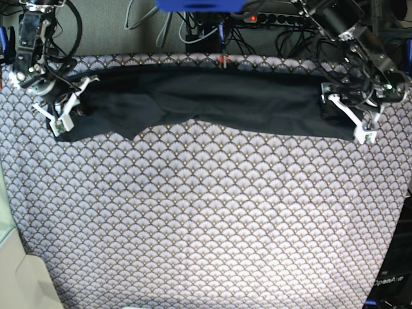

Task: Fold the T-shirt properly
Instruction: 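Adjust the left gripper's grip on the band's end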

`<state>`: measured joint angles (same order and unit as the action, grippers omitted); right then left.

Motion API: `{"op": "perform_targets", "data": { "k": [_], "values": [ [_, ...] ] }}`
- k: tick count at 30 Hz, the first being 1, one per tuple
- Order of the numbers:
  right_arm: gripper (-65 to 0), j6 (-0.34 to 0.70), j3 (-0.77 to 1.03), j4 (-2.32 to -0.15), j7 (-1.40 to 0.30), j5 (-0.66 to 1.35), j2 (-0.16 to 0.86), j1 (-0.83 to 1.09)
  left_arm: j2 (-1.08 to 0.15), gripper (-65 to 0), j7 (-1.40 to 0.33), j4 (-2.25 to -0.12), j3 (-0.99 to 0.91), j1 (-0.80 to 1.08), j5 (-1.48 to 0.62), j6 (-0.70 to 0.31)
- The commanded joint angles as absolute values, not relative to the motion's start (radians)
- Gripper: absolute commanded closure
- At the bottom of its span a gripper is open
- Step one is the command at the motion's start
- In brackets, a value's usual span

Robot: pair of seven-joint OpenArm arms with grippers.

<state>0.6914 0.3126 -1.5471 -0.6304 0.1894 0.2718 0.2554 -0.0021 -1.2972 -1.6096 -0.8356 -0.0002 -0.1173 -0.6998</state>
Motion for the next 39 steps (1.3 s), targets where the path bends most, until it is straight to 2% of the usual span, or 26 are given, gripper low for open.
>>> {"op": "perform_targets", "data": {
  "k": [1,7,12,14,16,30,36,39],
  "values": [
    [0.0,0.698,0.306,-1.547,-0.659,0.176,0.277,0.259,-0.012,-58.1,-1.287,-1.626,-0.834,-0.013,-0.13,-0.698],
    [0.0,0.698,0.306,-1.547,-0.659,0.176,0.277,0.259,-0.012,-56.5,-1.287,-1.584,-0.837,-0.013,-0.13,-0.698],
    [0.0,0.698,0.306,-1.547,-0.659,0.176,0.278,0.259,-0.022,-42.1,-1.241,-1.5,-0.851,-0.013,-0.13,-0.698],
    [0.0,0.698,0.306,-1.547,-0.659,0.176,0.278,0.259,-0.022,-38.2,-1.222,-1.492,-0.872,-0.012,-0.13,-0.698],
    [0.0,0.698,0.305,-1.546,-0.659,0.176,0.278,0.259,-0.022,-37.0,-1.221,-1.492,-0.891,-0.008,-0.13,-0.698],
    [0.0,0.698,0.305,-1.546,-0.659,0.176,0.278,0.259,-0.015,-37.5,-1.311,-1.682,-0.915,-0.024,-0.128,-0.698],
    [0.0,0.698,0.305,-1.546,-0.659,0.176,0.278,0.259,-0.022,-52.0,-1.303,-1.678,-0.917,-0.027,-0.122,-0.698],
    [0.0,0.698,0.305,-1.546,-0.659,0.176,0.278,0.259,-0.022,-56.1,-1.302,-1.678,-0.926,-0.027,-0.12,-0.698]
  ]
}}
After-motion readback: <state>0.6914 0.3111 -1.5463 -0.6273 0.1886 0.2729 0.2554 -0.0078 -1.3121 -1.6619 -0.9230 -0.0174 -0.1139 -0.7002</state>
